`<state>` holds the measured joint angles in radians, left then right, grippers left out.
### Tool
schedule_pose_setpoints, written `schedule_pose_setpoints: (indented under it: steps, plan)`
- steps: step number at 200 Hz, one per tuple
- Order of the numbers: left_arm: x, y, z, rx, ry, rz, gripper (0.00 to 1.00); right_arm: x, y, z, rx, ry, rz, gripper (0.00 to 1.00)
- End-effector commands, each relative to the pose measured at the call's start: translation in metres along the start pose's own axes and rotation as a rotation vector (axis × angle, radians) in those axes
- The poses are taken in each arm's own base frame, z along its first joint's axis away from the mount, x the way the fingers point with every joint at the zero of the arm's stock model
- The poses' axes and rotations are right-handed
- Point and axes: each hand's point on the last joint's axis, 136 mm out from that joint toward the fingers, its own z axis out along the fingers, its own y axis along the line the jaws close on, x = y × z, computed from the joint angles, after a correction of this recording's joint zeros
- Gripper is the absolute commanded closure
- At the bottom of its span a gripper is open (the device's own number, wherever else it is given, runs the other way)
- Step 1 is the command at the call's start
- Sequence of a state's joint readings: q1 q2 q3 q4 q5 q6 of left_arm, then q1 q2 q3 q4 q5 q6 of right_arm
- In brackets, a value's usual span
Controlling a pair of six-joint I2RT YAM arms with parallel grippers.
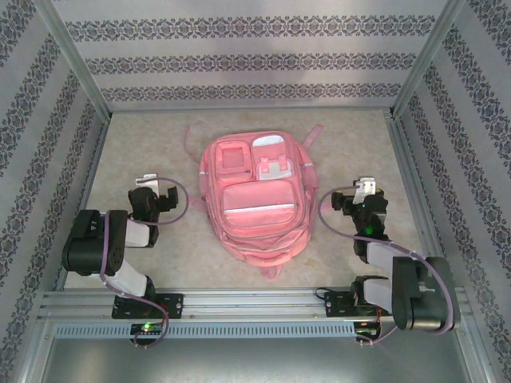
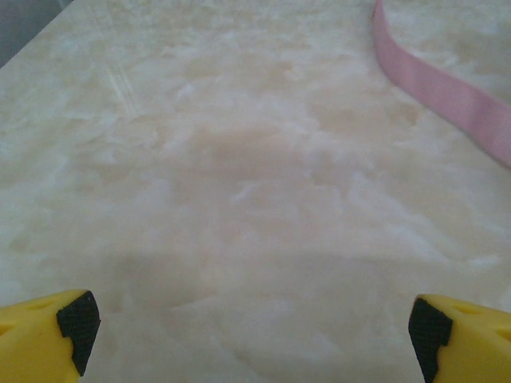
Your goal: Pack the student bag
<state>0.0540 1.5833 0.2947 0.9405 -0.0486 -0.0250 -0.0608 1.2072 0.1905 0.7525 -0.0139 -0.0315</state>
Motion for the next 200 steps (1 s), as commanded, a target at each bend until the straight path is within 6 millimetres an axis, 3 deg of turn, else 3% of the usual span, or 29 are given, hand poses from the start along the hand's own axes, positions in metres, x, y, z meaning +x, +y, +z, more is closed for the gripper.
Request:
schedule_pose_setpoints:
  steps: [1,31,73,117,147,163,200]
  plan:
    - [-0.039,-0.015,-0.003,0.092,-0.153,-0.052,0.0,-0.039,0.009,0.012,-0.098,-0.093,0.072,0.02]
    - [-0.04,-0.012,-0.003,0.078,-0.158,-0.055,0.0,-0.021,-0.018,0.01,0.045,-0.215,0.207,0.02]
    - [-0.04,-0.009,-0.003,0.052,-0.161,-0.061,0.0,-0.026,0.011,0.033,-0.12,-0.175,0.149,0.02]
    - [-0.039,-0.008,-0.005,0.046,-0.165,-0.065,0.0,-0.024,0.004,0.032,-0.074,-0.168,0.159,0.02]
    - [-0.034,0.005,-0.03,0.007,-0.276,-0.116,0.0,-0.021,-0.004,0.018,0.009,-0.214,0.148,0.02]
    - [-0.036,0.006,-0.029,0.01,-0.269,-0.115,0.0,-0.02,-0.014,0.018,0.062,-0.22,0.178,0.02]
    - [-0.037,0.005,-0.031,0.013,-0.286,-0.118,0.0,-0.025,0.029,0.03,-0.172,-0.174,0.074,0.02]
